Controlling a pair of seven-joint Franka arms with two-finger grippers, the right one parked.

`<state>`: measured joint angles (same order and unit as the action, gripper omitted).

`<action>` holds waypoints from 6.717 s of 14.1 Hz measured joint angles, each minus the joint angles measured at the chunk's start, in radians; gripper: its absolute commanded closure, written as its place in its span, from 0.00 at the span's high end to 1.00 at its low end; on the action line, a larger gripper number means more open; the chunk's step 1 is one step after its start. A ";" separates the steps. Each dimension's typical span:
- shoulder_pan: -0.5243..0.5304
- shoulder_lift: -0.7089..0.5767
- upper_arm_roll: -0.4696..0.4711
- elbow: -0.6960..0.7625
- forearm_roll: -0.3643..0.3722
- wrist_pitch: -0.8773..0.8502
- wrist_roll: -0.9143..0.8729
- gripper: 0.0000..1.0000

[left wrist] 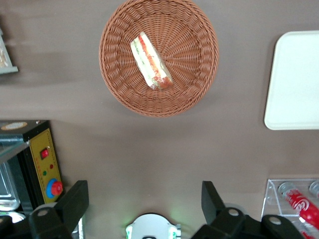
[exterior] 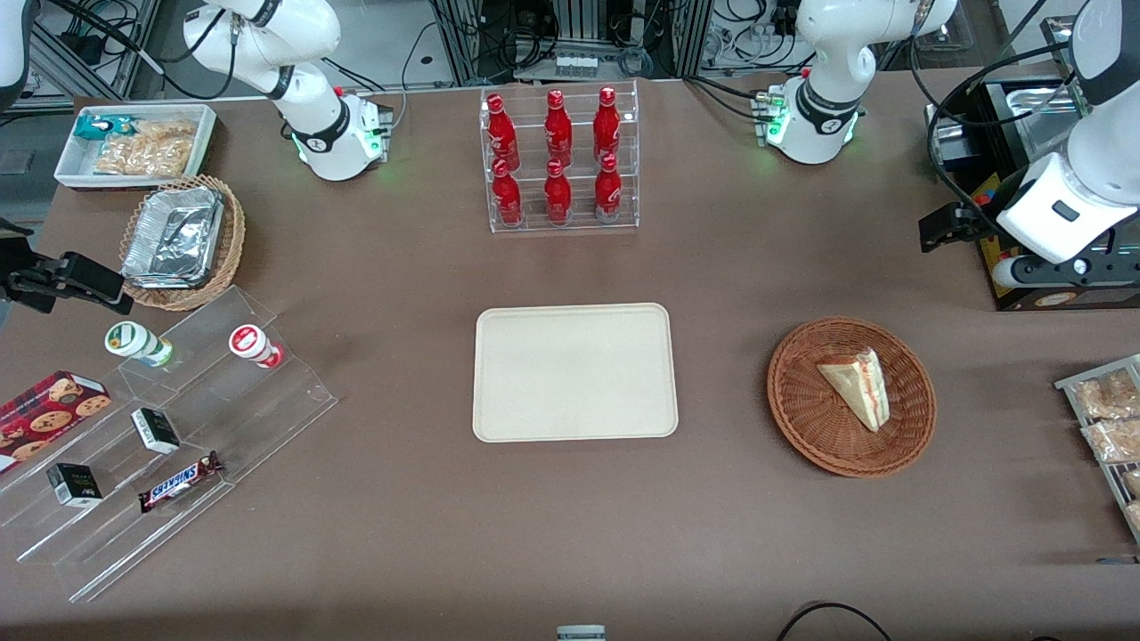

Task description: Place sandwich from basket to tray

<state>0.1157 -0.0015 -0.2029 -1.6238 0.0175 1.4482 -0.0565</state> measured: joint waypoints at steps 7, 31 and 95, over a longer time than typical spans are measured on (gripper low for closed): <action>0.006 0.090 0.001 -0.087 0.001 0.162 0.022 1.00; 0.018 0.334 0.030 -0.486 0.001 0.948 -0.574 0.11; -0.388 0.388 0.069 0.049 0.043 0.317 -0.624 1.00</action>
<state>-0.2719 0.3863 -0.1342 -1.5750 0.0606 1.7655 -0.6810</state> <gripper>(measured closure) 0.000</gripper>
